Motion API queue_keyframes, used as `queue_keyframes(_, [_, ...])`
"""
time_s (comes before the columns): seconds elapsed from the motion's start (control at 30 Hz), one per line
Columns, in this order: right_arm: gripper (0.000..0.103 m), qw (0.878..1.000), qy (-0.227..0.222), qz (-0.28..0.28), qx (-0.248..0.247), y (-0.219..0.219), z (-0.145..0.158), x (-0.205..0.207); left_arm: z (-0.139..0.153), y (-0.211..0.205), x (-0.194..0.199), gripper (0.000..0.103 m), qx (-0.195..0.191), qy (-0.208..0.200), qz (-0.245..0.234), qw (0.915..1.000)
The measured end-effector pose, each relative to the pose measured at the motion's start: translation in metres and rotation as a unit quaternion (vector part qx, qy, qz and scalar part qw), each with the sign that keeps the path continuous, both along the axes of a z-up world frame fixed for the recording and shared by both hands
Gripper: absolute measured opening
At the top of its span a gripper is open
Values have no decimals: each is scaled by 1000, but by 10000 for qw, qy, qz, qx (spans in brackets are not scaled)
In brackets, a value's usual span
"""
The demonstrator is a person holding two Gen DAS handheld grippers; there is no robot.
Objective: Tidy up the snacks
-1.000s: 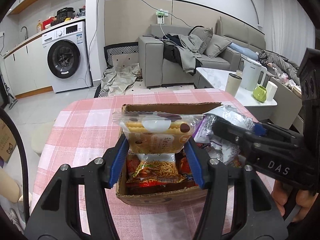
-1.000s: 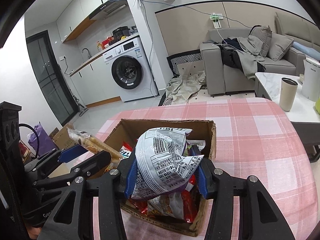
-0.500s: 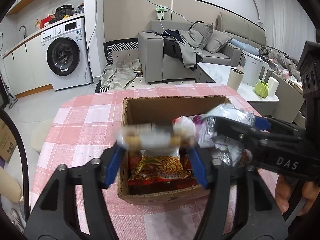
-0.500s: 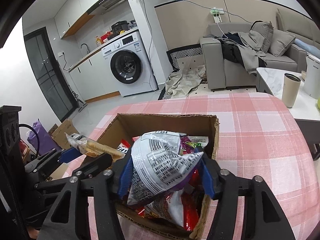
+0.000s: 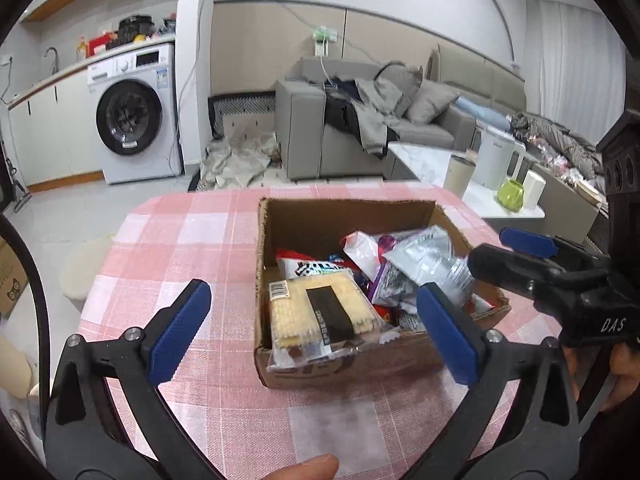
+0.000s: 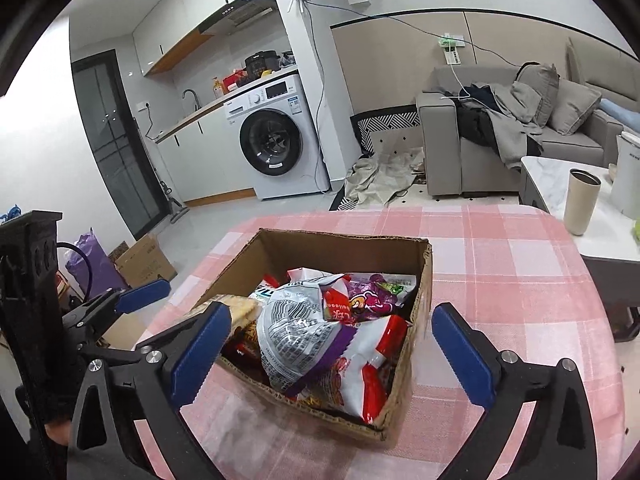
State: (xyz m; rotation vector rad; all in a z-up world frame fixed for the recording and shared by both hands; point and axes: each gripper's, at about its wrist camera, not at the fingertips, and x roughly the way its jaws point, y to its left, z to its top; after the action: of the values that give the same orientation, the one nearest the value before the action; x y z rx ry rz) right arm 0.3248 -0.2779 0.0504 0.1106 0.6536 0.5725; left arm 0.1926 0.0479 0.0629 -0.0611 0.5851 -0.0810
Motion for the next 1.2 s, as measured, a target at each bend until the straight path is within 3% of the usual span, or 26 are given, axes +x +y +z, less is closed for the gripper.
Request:
queue_keyframes(0.4, [103,9968,-679,240,333,-24,0,-54,-12,14,-60,102,-104,-453,293,9985])
queue_keyframes(0.67, [103,9926,-1156,261,268,-28,-14,-97,-33,18,-83,102,-30,-466,355,9983])
queue_keyframes(1.2, [103,9896,-1435,-36,54,-36,-49,-114,-48,6,-100,102,208,-831,379,9956])
